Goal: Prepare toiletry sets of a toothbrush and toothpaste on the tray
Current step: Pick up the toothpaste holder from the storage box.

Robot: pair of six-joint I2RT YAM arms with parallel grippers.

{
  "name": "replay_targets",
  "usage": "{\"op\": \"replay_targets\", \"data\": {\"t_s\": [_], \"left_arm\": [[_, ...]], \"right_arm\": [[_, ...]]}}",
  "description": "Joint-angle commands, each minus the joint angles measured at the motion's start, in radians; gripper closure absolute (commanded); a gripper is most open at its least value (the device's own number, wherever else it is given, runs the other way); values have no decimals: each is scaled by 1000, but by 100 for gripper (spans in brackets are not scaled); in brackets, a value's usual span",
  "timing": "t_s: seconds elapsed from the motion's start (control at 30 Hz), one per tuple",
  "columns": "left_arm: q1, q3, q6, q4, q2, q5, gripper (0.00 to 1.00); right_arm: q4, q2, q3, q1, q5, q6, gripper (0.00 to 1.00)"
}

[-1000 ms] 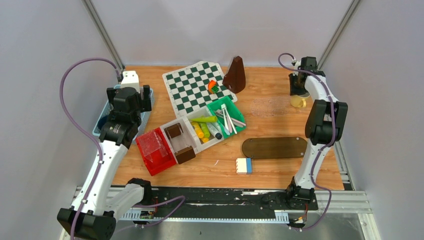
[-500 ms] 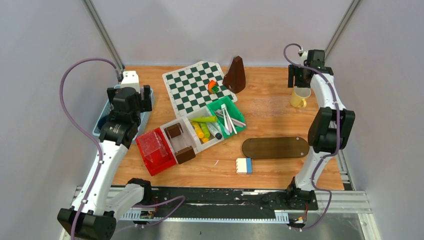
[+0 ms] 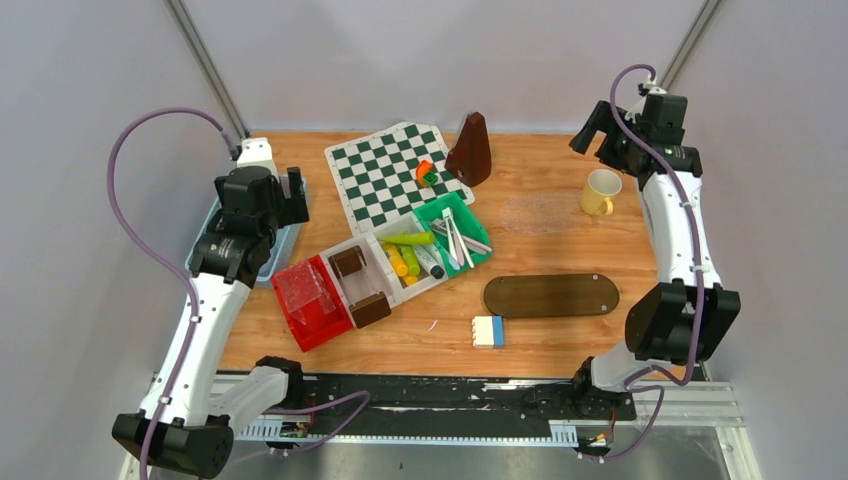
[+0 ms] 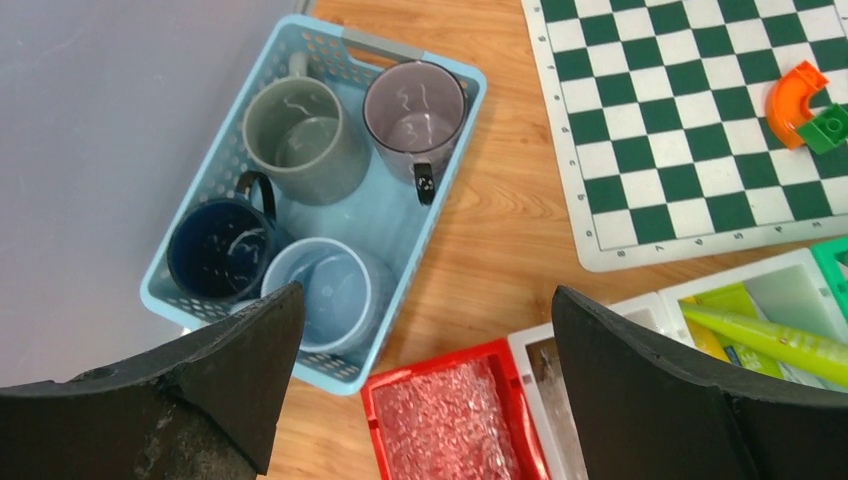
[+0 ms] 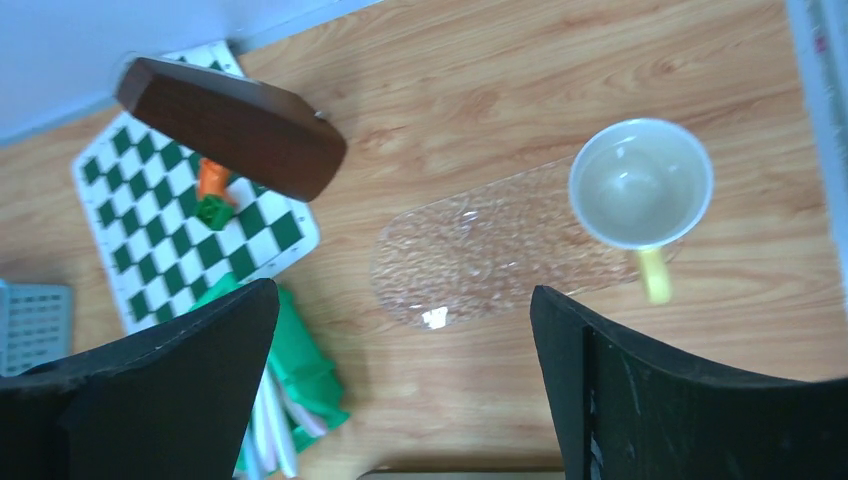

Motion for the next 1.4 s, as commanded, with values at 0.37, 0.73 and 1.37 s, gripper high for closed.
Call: {"op": "replay_targets", "data": {"t_s": [0.37,0.73,1.37], "left_arm": [[5,-25,-298,-327,6,152,0],[5,-150,-359,-280,71,114,4],[-215,-33,-500,-498,386,-270,0]], "right_arm": [[257,-320,-398,6,-357,353,0],[261,-431,-532,71,-265,335,3],[242,-436,-580,81,-278,296,3]]}}
